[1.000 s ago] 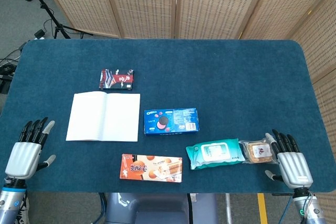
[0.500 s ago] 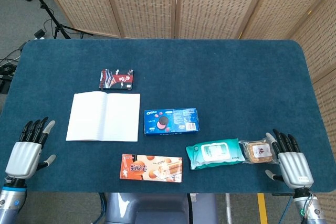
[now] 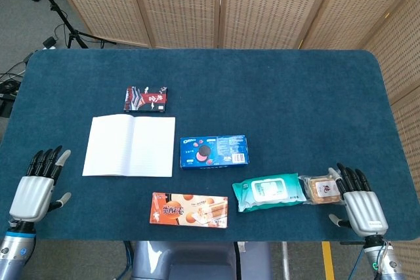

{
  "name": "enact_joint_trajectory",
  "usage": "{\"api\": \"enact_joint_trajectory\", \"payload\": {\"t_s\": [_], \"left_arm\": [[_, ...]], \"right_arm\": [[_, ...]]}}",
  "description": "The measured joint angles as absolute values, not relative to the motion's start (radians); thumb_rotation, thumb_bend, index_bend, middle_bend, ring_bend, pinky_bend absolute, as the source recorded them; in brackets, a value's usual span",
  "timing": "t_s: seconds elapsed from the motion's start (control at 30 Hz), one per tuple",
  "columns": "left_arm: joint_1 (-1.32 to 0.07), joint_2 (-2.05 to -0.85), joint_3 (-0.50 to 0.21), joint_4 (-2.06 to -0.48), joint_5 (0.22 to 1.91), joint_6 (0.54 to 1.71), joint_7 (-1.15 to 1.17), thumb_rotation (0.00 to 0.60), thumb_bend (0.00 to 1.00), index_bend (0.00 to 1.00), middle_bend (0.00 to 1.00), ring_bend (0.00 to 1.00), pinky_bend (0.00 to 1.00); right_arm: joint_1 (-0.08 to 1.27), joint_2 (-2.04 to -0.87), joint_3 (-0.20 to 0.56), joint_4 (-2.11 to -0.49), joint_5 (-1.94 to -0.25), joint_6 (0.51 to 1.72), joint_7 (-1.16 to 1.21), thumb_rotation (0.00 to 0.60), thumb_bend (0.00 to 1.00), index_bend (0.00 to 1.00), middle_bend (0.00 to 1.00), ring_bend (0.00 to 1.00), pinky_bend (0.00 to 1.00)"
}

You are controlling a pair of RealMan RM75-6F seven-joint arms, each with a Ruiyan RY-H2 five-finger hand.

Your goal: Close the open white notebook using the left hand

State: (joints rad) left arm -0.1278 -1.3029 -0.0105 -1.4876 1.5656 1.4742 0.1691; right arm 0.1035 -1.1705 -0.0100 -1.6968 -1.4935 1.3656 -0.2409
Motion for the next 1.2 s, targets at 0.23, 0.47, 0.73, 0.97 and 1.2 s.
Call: {"api": "enact_joint_trajectory", "payload": {"t_s": [0.23, 0.47, 0.73, 0.97, 1.2], "left_arm": [[-0.169, -1.307, -0.032, -1.477, 1.523, 1.392, 0.173, 0.6, 0.16, 0.0, 0.0, 0.0, 0.0], [-0.228, -1.33, -0.061, -1.445, 1.479, 1.305, 0.209, 0.6, 0.16, 0.0, 0.0, 0.0, 0.0], [-0.28, -1.379, -0.072, -1.377, 1.434, 1.214, 0.232, 0.6, 0.16, 0.0, 0.0, 0.0, 0.0], [-0.315, -1.442, -0.075, -1.312, 1.401, 1.16, 0.226, 0.6, 0.17, 0.0, 0.0, 0.0, 0.0], [-0.327, -1.471, -0.074, -1.28, 1.405, 1.169, 0.207, 0.6, 0.17, 0.0, 0.0, 0.0, 0.0]], "right_arm": [[0.104, -1.172, -0.012, -1.699, -1.498, 1.365, -0.241, 0.6, 0.05, 0.0, 0.0, 0.0, 0.0], [0.103, -1.167, -0.01, -1.7, -1.5, 1.372, -0.231, 0.6, 0.05, 0.0, 0.0, 0.0, 0.0], [0.102, -1.166, -0.01, -1.7, -1.502, 1.373, -0.227, 0.6, 0.05, 0.0, 0.0, 0.0, 0.0], [0.104, -1.168, -0.008, -1.697, -1.497, 1.369, -0.23, 0.6, 0.05, 0.0, 0.0, 0.0, 0.0], [0.105, -1.168, -0.007, -1.695, -1.496, 1.368, -0.229, 0.6, 0.05, 0.0, 0.0, 0.0, 0.0]]}}
